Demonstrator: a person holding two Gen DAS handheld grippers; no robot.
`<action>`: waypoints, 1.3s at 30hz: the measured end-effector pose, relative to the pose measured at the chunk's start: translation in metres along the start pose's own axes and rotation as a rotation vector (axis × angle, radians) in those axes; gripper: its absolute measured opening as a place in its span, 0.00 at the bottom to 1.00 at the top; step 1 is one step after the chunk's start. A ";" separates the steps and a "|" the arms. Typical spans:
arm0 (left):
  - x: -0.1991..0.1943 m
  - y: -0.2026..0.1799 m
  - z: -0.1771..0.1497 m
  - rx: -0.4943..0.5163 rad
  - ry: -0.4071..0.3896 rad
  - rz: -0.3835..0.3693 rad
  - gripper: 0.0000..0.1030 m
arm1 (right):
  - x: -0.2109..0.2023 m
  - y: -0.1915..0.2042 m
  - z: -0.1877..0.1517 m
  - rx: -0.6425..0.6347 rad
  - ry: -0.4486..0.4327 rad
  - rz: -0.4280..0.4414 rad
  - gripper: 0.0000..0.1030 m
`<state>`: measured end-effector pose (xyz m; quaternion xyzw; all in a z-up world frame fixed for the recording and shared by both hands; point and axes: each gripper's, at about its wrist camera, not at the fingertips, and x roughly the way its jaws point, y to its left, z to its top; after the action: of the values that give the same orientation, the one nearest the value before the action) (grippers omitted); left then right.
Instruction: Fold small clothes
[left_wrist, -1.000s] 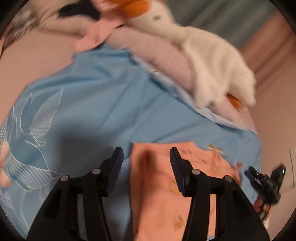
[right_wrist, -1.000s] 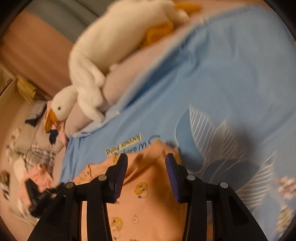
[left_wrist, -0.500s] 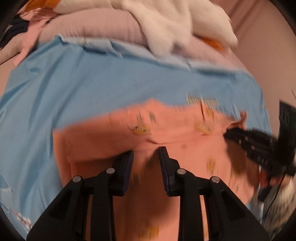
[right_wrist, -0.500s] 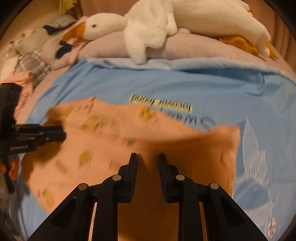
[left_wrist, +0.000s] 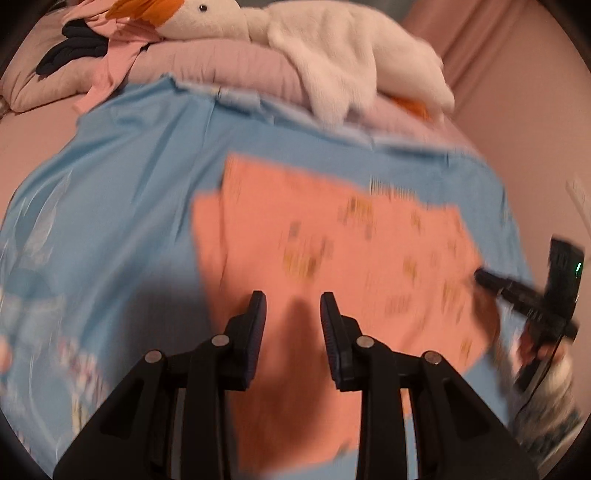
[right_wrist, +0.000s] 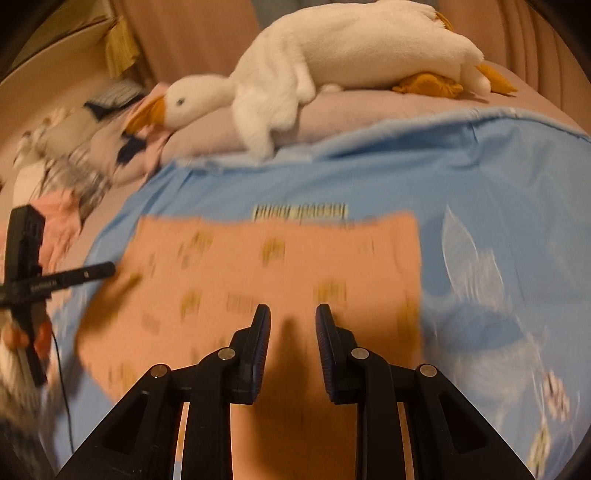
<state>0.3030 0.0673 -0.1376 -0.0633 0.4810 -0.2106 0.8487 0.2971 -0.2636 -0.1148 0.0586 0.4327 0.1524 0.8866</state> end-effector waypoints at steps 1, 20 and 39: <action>-0.001 -0.001 -0.012 0.023 0.009 0.010 0.28 | -0.001 0.001 -0.006 -0.008 0.008 0.000 0.24; -0.047 0.036 -0.077 -0.263 -0.031 -0.122 0.70 | -0.053 -0.048 -0.078 0.316 0.040 0.082 0.45; 0.025 0.055 0.007 -0.491 0.004 -0.329 0.70 | 0.013 0.042 -0.015 0.213 0.014 0.289 0.45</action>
<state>0.3361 0.1053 -0.1710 -0.3434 0.5023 -0.2229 0.7616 0.2840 -0.2201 -0.1240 0.2126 0.4397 0.2321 0.8412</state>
